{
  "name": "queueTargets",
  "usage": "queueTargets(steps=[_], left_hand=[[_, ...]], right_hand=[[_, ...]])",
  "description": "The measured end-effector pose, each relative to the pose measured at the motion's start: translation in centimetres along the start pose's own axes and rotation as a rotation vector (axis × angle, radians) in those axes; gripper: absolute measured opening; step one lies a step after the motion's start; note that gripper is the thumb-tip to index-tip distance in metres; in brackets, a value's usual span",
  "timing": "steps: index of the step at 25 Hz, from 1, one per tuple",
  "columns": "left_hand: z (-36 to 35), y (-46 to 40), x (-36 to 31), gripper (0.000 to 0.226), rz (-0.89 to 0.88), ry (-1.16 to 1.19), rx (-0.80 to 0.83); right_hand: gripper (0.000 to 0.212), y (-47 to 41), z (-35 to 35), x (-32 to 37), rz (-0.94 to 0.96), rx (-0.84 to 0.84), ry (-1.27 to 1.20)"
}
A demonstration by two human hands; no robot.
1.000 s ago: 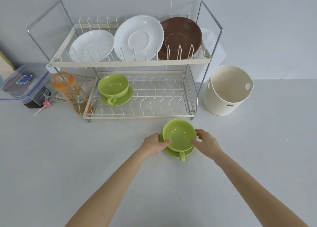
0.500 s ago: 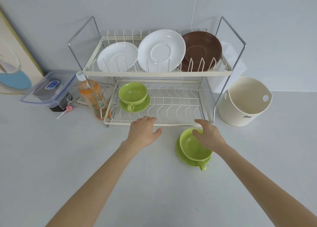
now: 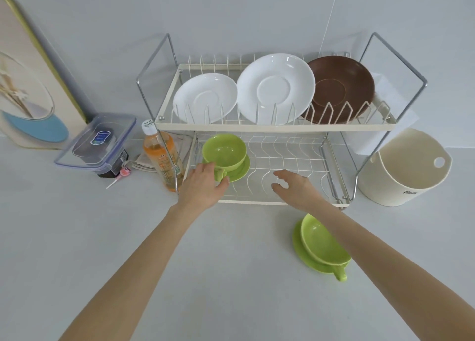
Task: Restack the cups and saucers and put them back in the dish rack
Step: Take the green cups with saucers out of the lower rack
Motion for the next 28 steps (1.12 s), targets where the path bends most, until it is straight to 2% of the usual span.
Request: queueTargets(steps=[9,15,18,23,28], left_hand=[[-1.0,-6.5,3.4,0.056,0.108,0.204,0.079],[-2.8,-8.5,3.9,0.048,0.180,0.390,0.142],[-3.8,-9.0,4.6,0.052,0.231,0.448,0.174],[-4.7,-8.9,5.4,0.047,0.287,0.642,0.217],[-4.2,-7.7,5.1,0.045,0.267,0.664,0.162]], right_hand=[[0.047,-6.6,-3.3,2.6,-0.123,0.010,-0.161],[0.045,-9.3,-4.8,2.4,-0.202,0.020,-0.276],[0.045,-9.9,-5.3,1.8,-0.250,0.024,-0.360],[0.059,-9.8,-5.3,0.9,-0.322,-0.011,-0.477],[0.056,-7.9,-5.2,0.8,-0.307,-0.027,-0.515]])
Point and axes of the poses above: each hand's wrist, its own y-axis away from the middle knuckle, its own z-axis out of the back of the hand, x = y × z, the point moved 7 cm from there along -y, towards the middle knuckle, and after that the axes turned 12 degrees about -y, right-handed, at the moved point
